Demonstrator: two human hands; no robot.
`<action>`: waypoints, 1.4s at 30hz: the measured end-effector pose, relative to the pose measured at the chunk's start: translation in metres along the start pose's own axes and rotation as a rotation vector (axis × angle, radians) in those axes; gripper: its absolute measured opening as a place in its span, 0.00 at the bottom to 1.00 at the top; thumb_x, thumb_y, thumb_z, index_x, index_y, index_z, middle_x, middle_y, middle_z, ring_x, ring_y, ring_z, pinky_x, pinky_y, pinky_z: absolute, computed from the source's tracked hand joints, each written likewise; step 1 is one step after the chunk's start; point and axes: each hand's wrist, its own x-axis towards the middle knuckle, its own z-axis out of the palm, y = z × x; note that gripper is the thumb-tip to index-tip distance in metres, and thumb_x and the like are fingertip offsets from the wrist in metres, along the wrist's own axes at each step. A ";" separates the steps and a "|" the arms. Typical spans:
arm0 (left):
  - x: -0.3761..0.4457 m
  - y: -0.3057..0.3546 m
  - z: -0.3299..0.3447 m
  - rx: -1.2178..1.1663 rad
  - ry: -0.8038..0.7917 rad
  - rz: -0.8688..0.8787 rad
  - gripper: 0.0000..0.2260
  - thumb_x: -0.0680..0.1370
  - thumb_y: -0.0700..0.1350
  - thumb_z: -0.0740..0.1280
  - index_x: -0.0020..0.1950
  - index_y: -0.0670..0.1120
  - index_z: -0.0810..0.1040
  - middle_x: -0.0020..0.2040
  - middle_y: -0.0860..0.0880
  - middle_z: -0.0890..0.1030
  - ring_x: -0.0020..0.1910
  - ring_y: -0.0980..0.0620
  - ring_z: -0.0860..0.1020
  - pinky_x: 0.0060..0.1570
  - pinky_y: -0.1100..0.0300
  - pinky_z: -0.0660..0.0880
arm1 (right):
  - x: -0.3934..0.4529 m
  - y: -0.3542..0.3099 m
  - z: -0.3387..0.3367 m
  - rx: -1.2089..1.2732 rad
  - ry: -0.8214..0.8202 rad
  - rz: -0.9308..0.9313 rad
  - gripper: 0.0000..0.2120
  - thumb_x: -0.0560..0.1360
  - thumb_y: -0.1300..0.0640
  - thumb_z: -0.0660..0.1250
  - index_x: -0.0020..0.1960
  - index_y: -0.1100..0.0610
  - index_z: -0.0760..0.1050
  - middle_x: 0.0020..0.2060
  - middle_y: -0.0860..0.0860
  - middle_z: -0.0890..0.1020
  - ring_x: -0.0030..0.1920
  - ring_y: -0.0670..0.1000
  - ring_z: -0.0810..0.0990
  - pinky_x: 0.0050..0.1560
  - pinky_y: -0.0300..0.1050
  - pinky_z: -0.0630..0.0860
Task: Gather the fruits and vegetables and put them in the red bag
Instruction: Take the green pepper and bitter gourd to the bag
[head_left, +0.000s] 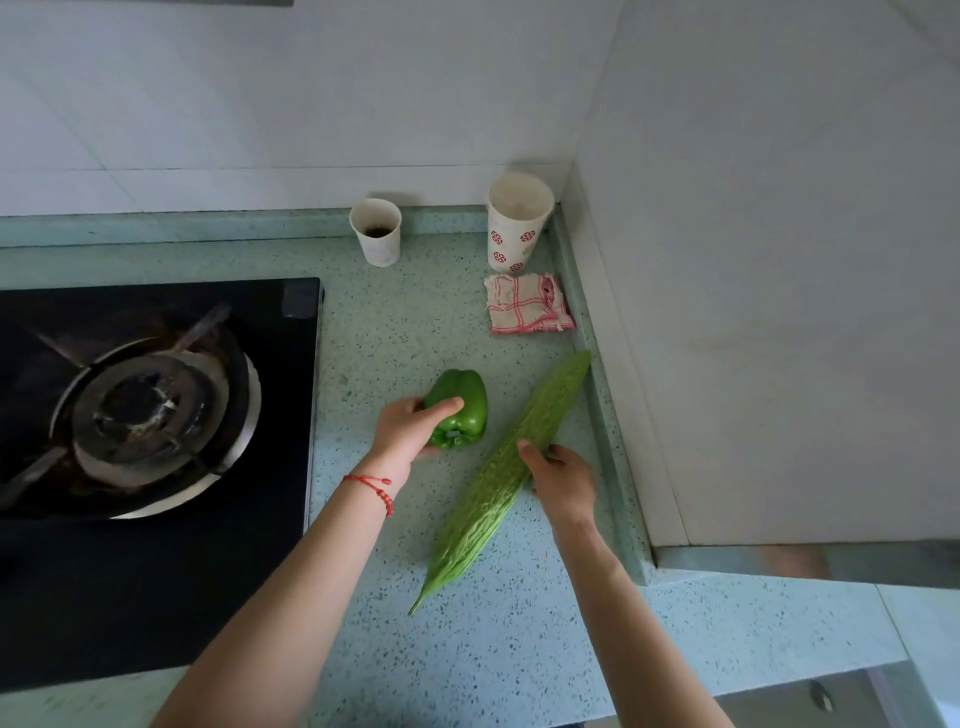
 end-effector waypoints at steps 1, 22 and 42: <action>-0.003 -0.003 -0.006 -0.037 -0.002 -0.007 0.12 0.70 0.46 0.72 0.49 0.44 0.75 0.43 0.46 0.79 0.46 0.46 0.80 0.47 0.51 0.80 | 0.002 0.000 0.003 -0.034 -0.003 0.001 0.17 0.72 0.44 0.67 0.48 0.58 0.77 0.36 0.51 0.80 0.37 0.51 0.78 0.36 0.42 0.74; -0.065 -0.054 -0.089 -0.406 0.085 -0.052 0.19 0.72 0.43 0.70 0.61 0.40 0.73 0.51 0.42 0.79 0.48 0.48 0.79 0.42 0.58 0.77 | -0.030 -0.002 0.012 0.052 -0.180 -0.134 0.11 0.70 0.55 0.73 0.50 0.57 0.79 0.40 0.50 0.83 0.42 0.49 0.82 0.45 0.47 0.81; -0.236 -0.177 -0.126 -0.862 0.729 0.036 0.17 0.72 0.43 0.71 0.59 0.38 0.76 0.53 0.40 0.80 0.50 0.46 0.79 0.48 0.53 0.78 | -0.124 0.007 0.055 -0.151 -0.825 -0.359 0.06 0.72 0.58 0.71 0.49 0.55 0.80 0.41 0.48 0.83 0.40 0.43 0.82 0.32 0.33 0.77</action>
